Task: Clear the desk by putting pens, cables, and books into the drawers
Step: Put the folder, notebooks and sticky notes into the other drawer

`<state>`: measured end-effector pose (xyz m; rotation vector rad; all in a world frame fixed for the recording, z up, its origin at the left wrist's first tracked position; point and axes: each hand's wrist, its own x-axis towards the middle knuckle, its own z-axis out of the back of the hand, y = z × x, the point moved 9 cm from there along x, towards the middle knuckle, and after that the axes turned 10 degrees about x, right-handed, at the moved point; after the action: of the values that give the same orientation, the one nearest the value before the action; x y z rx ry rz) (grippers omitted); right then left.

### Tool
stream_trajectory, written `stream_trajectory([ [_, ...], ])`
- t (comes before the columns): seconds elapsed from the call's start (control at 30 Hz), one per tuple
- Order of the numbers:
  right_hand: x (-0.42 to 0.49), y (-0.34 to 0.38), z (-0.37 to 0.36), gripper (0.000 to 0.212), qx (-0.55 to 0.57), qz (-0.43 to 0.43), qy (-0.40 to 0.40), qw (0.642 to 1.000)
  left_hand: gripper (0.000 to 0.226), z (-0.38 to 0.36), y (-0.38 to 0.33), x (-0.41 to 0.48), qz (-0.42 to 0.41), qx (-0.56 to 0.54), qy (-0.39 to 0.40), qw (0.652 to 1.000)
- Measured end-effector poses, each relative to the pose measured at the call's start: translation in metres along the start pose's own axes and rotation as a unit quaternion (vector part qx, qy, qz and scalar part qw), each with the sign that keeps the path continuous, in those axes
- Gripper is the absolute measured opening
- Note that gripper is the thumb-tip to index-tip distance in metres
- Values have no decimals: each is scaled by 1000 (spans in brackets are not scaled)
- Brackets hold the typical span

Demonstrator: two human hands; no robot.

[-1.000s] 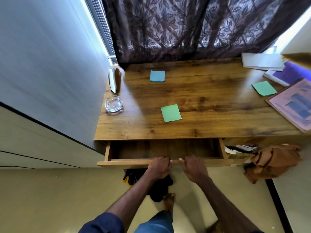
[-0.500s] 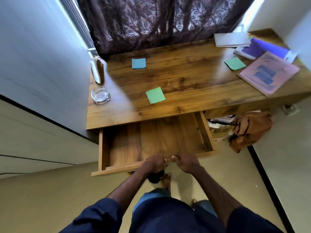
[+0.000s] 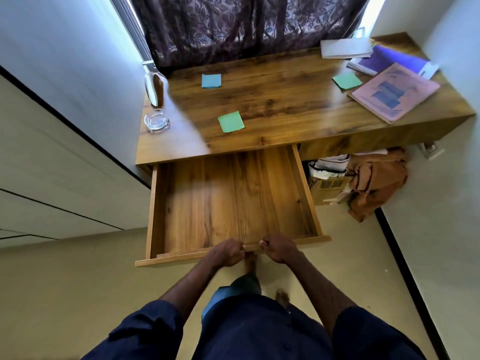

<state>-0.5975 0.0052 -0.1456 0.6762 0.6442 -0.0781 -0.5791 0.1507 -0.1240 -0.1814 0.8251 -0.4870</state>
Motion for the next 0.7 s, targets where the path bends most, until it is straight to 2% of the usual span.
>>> stream_trajectory([
  [0.23, -51, -20, -37, 37, 36, 5, 28, 999, 30, -57, -12, -33, 40, 29, 4, 999],
  [0.33, -60, -19, -40, 39, 29, 0, 28, 999, 27, -59, -16, -40, 30, 15, -14, 999],
  [0.47, -62, -14, -38, 39, 26, 0, 41, 999, 32, -58, -16, -37, 28, 11, 9, 1000],
  [0.7, -74, -13, -41, 35, 12, 7, -1, 1000, 36, -58, -11, -26, 5, 30, 52, 998],
])
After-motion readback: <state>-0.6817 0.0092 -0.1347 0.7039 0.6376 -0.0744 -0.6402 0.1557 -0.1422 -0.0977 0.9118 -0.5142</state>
